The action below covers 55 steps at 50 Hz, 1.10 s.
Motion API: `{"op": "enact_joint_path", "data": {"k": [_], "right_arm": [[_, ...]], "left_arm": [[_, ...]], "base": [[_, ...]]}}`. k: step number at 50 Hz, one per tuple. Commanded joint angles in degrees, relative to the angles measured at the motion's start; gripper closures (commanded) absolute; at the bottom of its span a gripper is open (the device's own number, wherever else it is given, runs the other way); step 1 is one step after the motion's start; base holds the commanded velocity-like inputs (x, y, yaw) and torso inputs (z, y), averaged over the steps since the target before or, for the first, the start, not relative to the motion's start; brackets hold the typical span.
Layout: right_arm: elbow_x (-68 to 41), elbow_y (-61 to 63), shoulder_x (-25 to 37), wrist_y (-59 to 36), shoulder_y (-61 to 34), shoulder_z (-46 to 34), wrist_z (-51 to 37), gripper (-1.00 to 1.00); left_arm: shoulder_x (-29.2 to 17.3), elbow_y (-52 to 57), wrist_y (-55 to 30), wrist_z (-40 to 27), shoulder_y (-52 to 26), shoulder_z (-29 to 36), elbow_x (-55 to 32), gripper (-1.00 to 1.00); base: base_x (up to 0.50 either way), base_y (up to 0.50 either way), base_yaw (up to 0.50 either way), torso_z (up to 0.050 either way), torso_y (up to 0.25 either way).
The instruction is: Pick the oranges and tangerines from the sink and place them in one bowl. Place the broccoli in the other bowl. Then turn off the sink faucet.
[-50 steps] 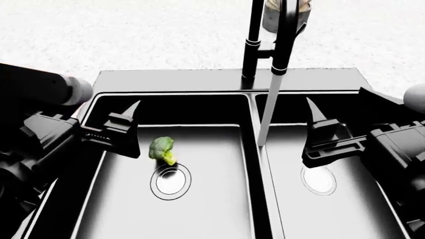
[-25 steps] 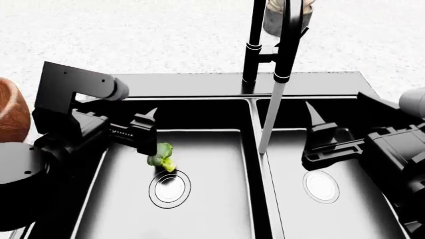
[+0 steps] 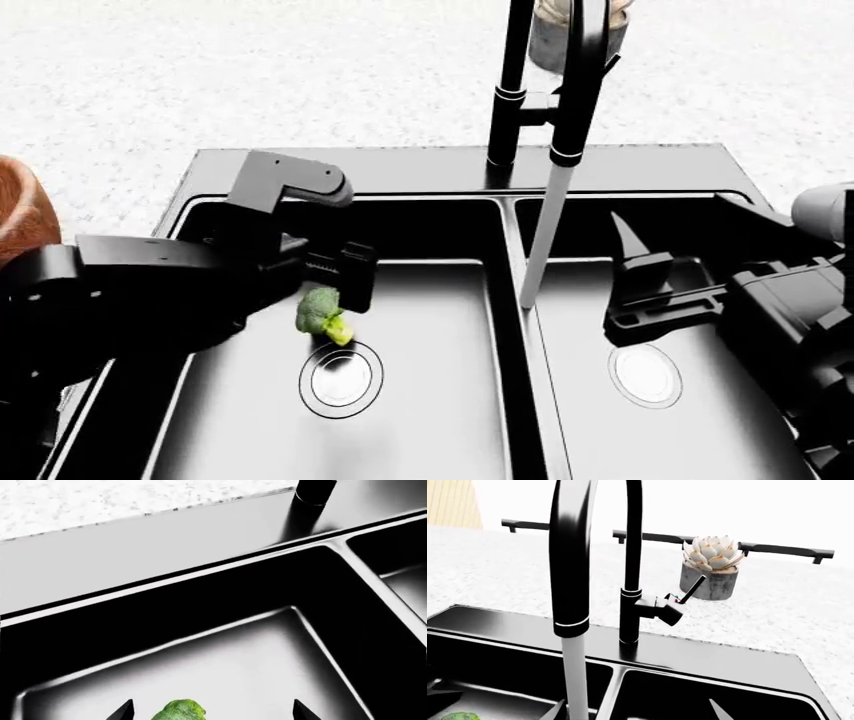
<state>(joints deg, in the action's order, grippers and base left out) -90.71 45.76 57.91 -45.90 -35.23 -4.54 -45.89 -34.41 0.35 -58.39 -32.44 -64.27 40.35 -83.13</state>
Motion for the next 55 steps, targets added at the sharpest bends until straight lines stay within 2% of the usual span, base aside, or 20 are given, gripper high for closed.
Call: {"op": "enact_joint_path", "data": {"k": [1, 14, 28, 39, 55], "right_arm": [[0.1, -0.1, -0.2, 0.0, 0.4, -0.2, 0.2, -1.0], [-0.6, -0.3, -0.3, -0.1, -0.1, -0.7, 0.3, -1.0], [-0.9, -0.4, -0.4, 0.3, 0.2, -0.5, 0.5, -1.0], [-1.5, -0.1, 0.1, 0.4, 0.4, -0.2, 0.0, -1.0], [-0.2, -0.6, -0.2, 0.6, 1.2, -0.3, 1.0, -1.0]], "left_arm": [[3.1, -9.8, 0.5, 5.5, -0.2, 4.0, 5.0, -1.0], [4.9, -13.1, 1.3, 6.6, -0.1, 7.2, 9.2, -1.0], [9.0, -25.1, 5.8, 11.8, -0.5, 12.3, 17.6, -1.0], [11.1, -29.4, 7.1, 14.9, 0.1, 14.2, 19.4, -1.0], [11.1, -29.5, 6.0, 16.9, 1.7, 15.6, 19.1, -1.0]], "base": [[0.0, 0.0, 0.0, 0.0, 0.0], [0.0, 0.0, 0.0, 0.0, 0.0], [0.0, 0.0, 0.0, 0.0, 0.0], [0.0, 0.0, 0.0, 0.0, 0.0], [0.0, 0.0, 0.0, 0.0, 0.0]]}}
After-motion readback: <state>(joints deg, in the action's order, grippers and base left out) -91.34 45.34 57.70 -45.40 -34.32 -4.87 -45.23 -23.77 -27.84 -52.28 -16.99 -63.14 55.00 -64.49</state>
